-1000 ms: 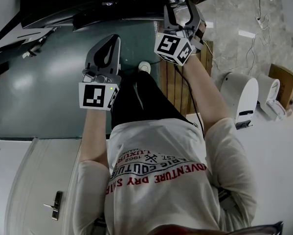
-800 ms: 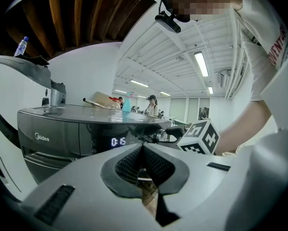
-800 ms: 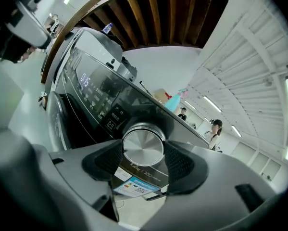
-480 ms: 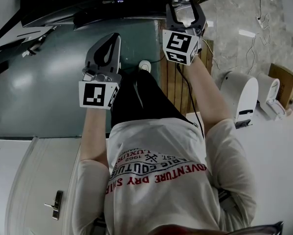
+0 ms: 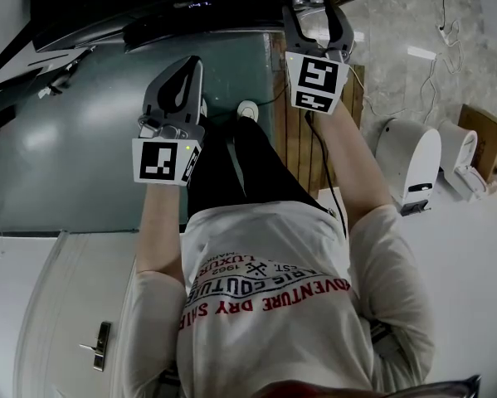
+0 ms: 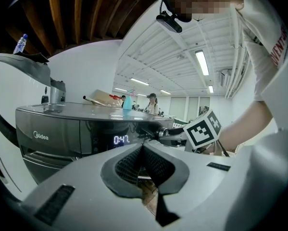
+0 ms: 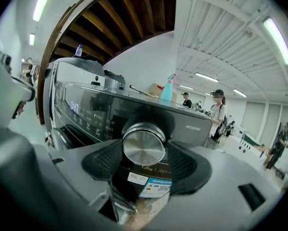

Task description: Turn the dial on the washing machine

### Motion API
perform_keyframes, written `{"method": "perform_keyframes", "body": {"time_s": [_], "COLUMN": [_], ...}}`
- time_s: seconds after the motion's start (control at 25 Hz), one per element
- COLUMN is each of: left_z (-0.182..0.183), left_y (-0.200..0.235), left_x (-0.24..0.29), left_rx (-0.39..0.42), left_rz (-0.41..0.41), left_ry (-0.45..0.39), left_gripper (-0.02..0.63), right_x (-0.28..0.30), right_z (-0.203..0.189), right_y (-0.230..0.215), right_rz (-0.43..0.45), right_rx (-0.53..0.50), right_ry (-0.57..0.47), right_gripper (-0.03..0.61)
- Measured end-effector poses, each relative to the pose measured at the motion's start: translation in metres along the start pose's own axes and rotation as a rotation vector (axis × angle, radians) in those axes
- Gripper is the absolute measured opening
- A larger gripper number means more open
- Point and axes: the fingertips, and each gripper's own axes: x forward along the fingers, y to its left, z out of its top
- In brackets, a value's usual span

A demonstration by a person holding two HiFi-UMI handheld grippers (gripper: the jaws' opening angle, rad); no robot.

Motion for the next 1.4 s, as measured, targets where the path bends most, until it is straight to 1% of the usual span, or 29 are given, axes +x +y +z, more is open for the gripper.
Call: {"method": "perform_keyframes", "body": {"time_s": [0.08,0.2,0.28,0.36,0.44,0.52,0.6,0.68,0.84,1.0,1.08,1.24,1.28,1.4], "left_z": [-0.004,-0.010,-0.010,-0.010,-0.010,-0.011,-0.012,-0.013,-0.016,-0.013,-0.010,-0.010,-0.010,-0.011], "left_y": [0.001,0.002,0.002,0.001,0.000,-0.002,-0.002,-0.002,0.000,-0.003,-0.003,0.000,-0.001,-0.003], "left_x": [0.000,0.001,0.001,0.002,0.002,0.001,0.000,-0.001,-0.003,0.001,0.002,0.003,0.003,0.003], "left_rx": [-0.001,-0.001,-0.006,-0.011,-0.013,-0.011,-0.015,-0.019,-0.020,-0.003,0.004,-0.003,-0.003,0.000], "left_rz": [-0.003,-0.005,-0.004,-0.004,-0.006,-0.008,-0.006,-0.002,0.002,-0.009,-0.011,-0.009,-0.010,-0.017], "left_ry": [0.010,0.022,0.022,0.018,0.016,0.018,0.020,0.022,0.023,0.017,0.014,0.010,0.011,0.016], "left_gripper": [0.015,0.015,0.015,0.015,0.015,0.015,0.015,0.015,0.015,0.016,0.015,0.015,0.015,0.015], "right_x": [0.000,-0.001,-0.002,-0.002,-0.002,-0.002,-0.002,-0.002,-0.001,-0.002,-0.002,-0.001,-0.001,-0.001], "right_z": [0.001,0.003,0.004,0.002,-0.001,-0.002,-0.002,-0.002,-0.001,0.002,0.002,-0.003,-0.003,-0.003], "right_y": [0.002,0.008,0.009,0.007,0.007,0.007,0.007,0.006,0.006,0.003,0.002,-0.002,-0.003,-0.004], "right_rz": [-0.019,-0.039,-0.051,-0.056,-0.050,-0.049,-0.053,-0.042,-0.007,0.016,0.029,0.046,0.047,0.052], "right_rx": [-0.099,-0.248,-0.327,-0.369,-0.369,-0.355,-0.341,-0.305,-0.210,-0.124,-0.057,0.107,0.130,0.152], "right_ry": [-0.021,-0.048,-0.054,-0.046,-0.034,-0.028,-0.028,-0.025,-0.006,-0.009,-0.005,0.016,0.019,0.015], "right_gripper": [0.328,0.334,0.334,0.333,0.313,0.293,0.291,0.290,0.290,0.290,0.290,0.290,0.290,0.290]}}
